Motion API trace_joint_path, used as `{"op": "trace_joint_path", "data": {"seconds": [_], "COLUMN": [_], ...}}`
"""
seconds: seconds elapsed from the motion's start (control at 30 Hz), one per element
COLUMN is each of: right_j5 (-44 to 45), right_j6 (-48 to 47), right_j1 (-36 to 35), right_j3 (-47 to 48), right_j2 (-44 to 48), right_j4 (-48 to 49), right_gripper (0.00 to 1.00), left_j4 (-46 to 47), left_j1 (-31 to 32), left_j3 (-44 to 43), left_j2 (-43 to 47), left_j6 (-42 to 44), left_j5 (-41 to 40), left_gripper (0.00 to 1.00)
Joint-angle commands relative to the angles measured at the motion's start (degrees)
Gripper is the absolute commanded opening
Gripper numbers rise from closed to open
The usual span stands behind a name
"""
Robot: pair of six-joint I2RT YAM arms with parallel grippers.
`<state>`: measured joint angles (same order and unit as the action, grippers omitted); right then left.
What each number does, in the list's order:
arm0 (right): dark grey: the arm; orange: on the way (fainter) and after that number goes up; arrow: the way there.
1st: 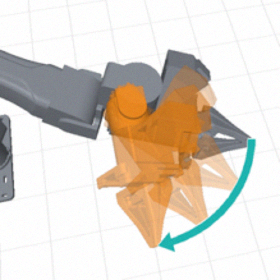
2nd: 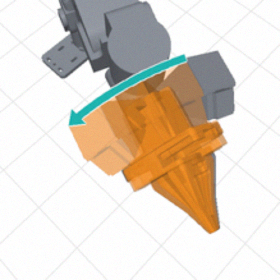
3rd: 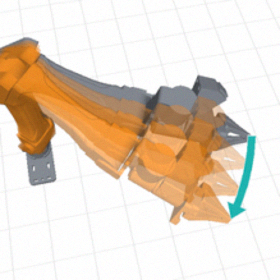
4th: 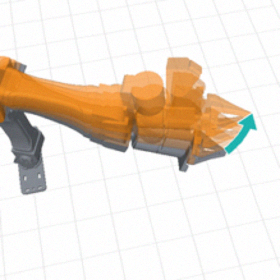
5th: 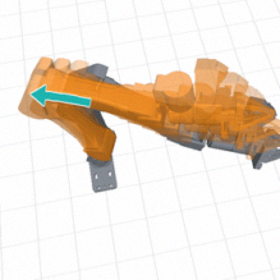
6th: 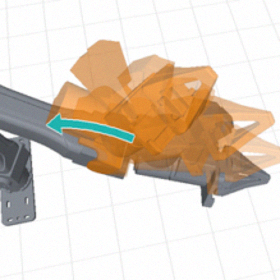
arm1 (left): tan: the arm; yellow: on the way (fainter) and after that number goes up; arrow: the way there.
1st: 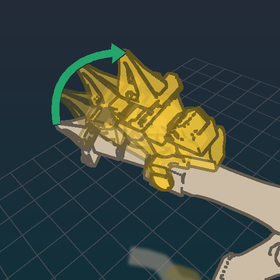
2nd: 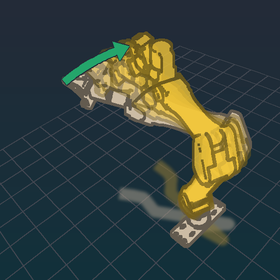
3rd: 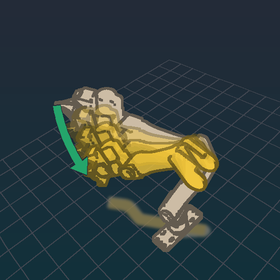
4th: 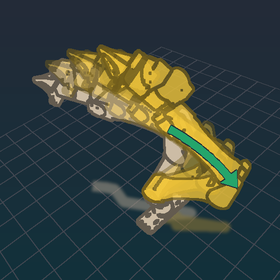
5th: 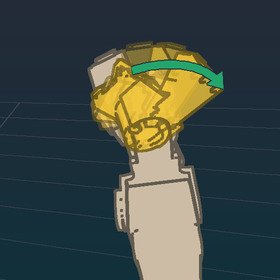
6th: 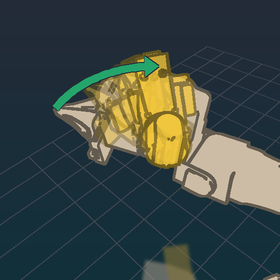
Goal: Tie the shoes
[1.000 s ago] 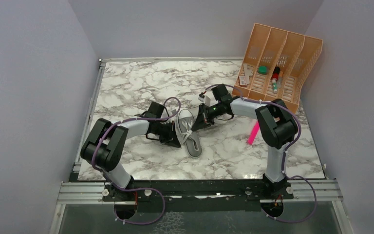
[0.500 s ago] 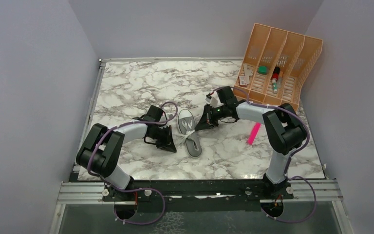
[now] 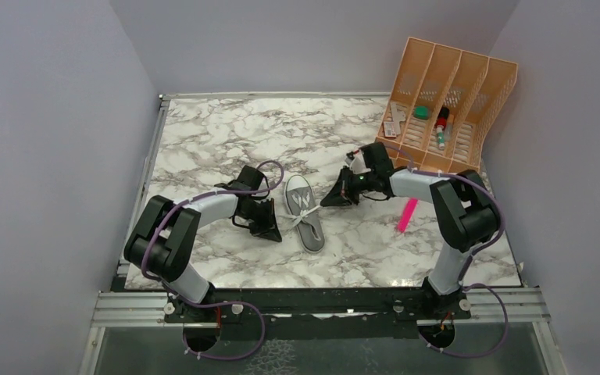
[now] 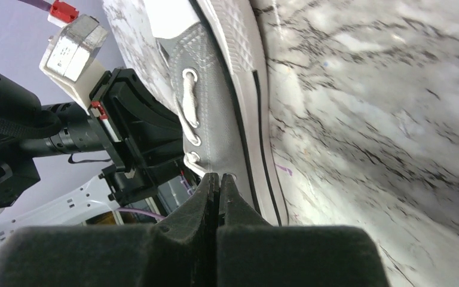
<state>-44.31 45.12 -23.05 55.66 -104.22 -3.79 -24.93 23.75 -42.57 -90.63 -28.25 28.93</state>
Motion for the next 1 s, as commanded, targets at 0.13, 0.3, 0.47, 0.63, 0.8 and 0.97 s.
{"op": "trace_joint_path", "data": {"seconds": [0.13,0.3,0.47,0.63,0.8,0.97], "right_j5": [3.9,3.5,2.8,-2.3,5.0,13.6], "right_j6": [5.3,8.9,8.9,-0.6,-19.3,-30.1], "right_j1": [6.5,8.3,8.8,8.0,5.4,5.4], "right_j3": [-6.2,-10.2,-10.9,-4.3,9.4,17.5], "right_j2": [2.9,3.1,2.5,0.6,6.7,15.4], "right_j4": [10.5,15.8,16.8,8.7,-17.9,-36.2], "right_gripper": [0.00,0.00,0.00,0.00,0.61,1.00], "left_j4": [-6.4,-6.6,-7.2,-8.0,-14.9,-22.8], "left_j1": [-0.8,-0.8,-0.9,-2.2,-2.6,-2.7], "left_j3": [1.9,2.1,2.0,1.0,-5.4,-10.2], "left_j2": [-3.4,-4.1,-4.7,-2.0,4.4,13.1], "left_j6": [1.8,1.6,1.4,1.9,2.9,2.9], "left_j5": [-13.6,-15.3,-17.4,-18.7,-21.7,-27.0], "left_gripper": [0.00,0.00,0.00,0.08,0.70,0.77]}}
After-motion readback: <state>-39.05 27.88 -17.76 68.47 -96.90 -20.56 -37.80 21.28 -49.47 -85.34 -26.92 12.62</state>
